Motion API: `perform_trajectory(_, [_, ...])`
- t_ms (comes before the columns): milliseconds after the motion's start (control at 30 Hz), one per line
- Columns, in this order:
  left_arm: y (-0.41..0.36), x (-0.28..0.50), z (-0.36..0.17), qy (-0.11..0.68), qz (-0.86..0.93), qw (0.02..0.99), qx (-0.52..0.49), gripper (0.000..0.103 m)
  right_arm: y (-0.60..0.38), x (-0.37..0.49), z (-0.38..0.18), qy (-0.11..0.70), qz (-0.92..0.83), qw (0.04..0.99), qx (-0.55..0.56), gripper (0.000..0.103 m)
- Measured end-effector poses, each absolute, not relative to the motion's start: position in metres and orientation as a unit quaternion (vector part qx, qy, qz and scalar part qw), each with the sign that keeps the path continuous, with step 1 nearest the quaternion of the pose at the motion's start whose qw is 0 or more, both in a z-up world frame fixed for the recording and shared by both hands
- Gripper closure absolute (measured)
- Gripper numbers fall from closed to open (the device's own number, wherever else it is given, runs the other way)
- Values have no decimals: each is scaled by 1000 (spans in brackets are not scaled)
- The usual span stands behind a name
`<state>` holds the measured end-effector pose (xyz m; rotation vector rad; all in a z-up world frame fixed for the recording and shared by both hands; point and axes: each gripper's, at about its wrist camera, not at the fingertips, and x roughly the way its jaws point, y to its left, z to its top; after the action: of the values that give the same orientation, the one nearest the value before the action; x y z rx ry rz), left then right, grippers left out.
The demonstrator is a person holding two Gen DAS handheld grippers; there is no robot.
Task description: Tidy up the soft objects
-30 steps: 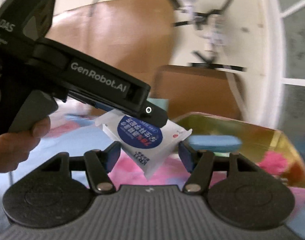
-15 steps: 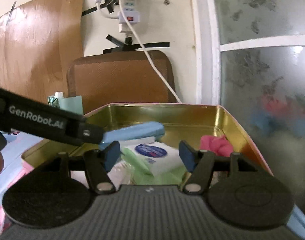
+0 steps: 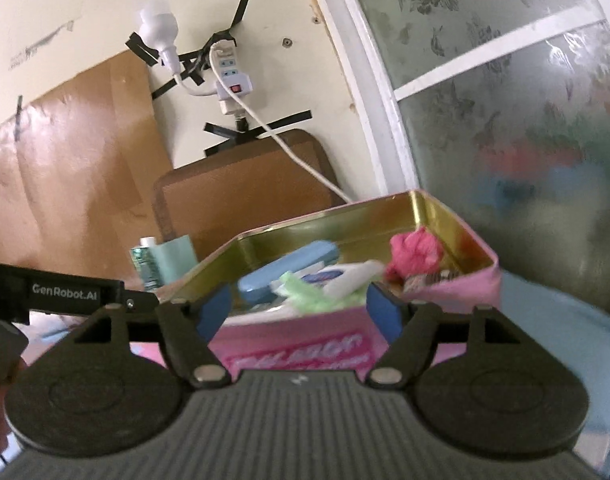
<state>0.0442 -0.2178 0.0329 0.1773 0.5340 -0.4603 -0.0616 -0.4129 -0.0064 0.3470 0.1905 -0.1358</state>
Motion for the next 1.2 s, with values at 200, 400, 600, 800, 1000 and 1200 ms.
perform_trajectory(200, [-186,24,33,253,-204,942,84,0,-384,-68,-6,125,-33,975,180,24])
perform_trajectory(400, [-155,11,25,262,-192,943,68,0,-363,-74,-7,143,-20,971,188,23])
perform_trajectory(600, [-137,-3,13,262,-180,945,78,0,-349,-81,-14,163,-21,966,198,23])
perform_trajectory(800, [-130,-11,4,267,-175,943,93,0,-339,-85,-16,178,-17,963,203,22])
perform_trajectory(1000, [-124,-14,-5,278,-164,941,99,0,-330,-86,-17,184,-11,963,197,21])
perform_trajectory(1200, [-123,-14,-8,283,-158,940,104,0,-324,-86,-17,185,-6,964,191,20])
